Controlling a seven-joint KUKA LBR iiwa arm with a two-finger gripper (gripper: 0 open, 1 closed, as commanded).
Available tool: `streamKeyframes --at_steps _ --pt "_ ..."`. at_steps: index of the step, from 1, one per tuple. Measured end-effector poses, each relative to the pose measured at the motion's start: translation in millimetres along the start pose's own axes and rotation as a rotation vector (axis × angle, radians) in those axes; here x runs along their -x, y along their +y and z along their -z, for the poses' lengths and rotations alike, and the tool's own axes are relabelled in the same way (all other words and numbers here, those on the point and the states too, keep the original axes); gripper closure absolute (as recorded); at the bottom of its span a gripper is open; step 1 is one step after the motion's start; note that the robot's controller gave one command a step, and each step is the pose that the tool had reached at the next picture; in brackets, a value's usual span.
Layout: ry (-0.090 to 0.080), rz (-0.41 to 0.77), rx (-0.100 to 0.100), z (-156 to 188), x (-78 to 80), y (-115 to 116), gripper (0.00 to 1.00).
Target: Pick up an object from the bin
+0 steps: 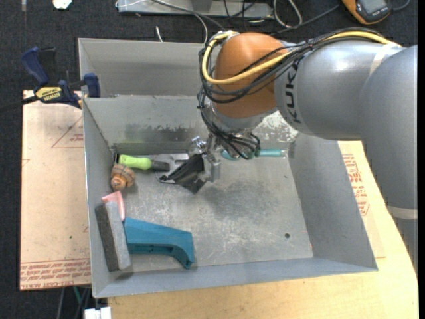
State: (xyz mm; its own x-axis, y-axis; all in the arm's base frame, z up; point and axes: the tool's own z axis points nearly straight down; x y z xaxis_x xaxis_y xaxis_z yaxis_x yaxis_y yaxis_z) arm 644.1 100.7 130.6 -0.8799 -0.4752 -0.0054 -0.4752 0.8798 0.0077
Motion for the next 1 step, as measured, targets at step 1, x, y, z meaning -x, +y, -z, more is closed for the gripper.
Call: streamKeyframes --at_steps 1 --pt "-0.001 -0.048 0.001 76.3 0.0 -2.8 1.0"
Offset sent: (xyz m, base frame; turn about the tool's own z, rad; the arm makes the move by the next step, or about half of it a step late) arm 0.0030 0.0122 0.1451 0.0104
